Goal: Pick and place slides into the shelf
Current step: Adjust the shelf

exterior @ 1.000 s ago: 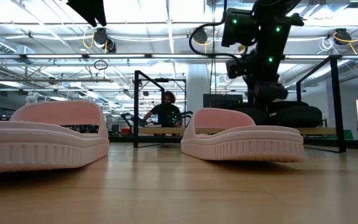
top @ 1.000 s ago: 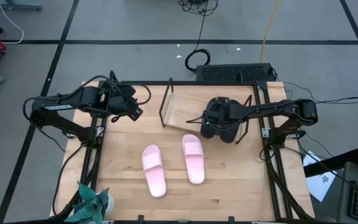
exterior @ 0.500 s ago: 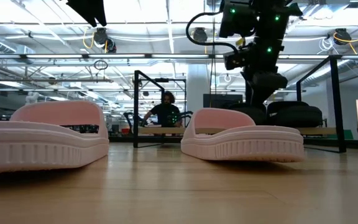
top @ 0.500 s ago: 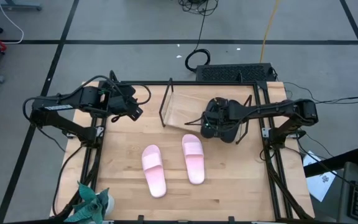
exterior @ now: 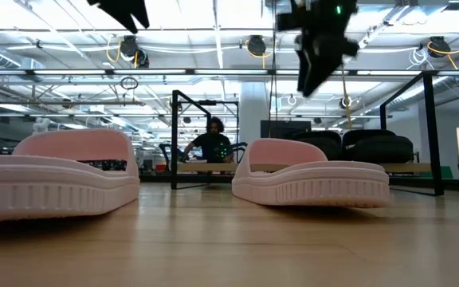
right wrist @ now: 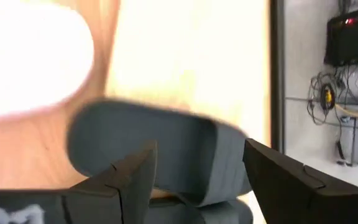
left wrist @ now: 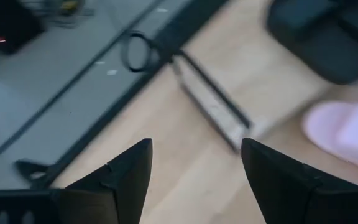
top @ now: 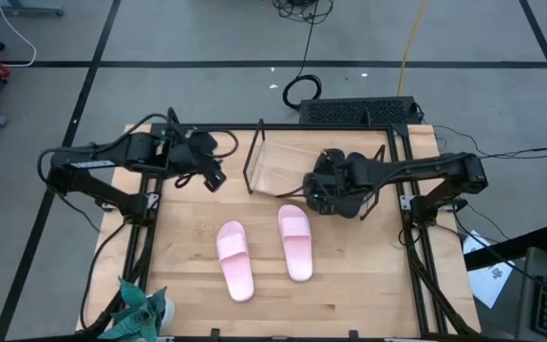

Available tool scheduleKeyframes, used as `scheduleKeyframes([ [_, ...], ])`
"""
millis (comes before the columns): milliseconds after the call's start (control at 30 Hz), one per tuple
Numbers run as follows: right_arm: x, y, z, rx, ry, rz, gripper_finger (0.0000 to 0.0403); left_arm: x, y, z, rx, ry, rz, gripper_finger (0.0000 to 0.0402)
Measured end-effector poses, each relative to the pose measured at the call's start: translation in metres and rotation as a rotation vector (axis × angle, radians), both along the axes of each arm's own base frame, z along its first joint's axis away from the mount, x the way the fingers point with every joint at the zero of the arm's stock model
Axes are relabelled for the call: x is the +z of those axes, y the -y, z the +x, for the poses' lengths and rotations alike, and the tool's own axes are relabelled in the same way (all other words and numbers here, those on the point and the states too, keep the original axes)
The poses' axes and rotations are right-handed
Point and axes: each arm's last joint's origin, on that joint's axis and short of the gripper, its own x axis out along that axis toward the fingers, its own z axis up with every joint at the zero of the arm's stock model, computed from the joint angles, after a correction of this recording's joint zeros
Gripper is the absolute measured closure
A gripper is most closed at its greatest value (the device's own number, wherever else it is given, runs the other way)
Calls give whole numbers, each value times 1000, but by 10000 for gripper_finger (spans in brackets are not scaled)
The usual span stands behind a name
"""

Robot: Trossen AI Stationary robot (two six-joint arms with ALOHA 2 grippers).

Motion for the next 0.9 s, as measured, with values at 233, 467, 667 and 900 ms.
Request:
scheduleKeyframes([
  [233, 51, -14, 8, 0, 192, 26, 172, -22, 5, 29, -105, -56, -64, 153],
  [467, 71, -16, 6, -1, 263, 35, 172, -79, 4, 44, -108, -141, -141, 153],
  [667, 76, -15, 3, -19, 298, 38, 172, -123, 10, 40, -82, -141, -166, 153],
  [900, 80, -10, 3, -49, 327, -57, 172, -152, 14, 49, -167, -17, -110, 153],
])
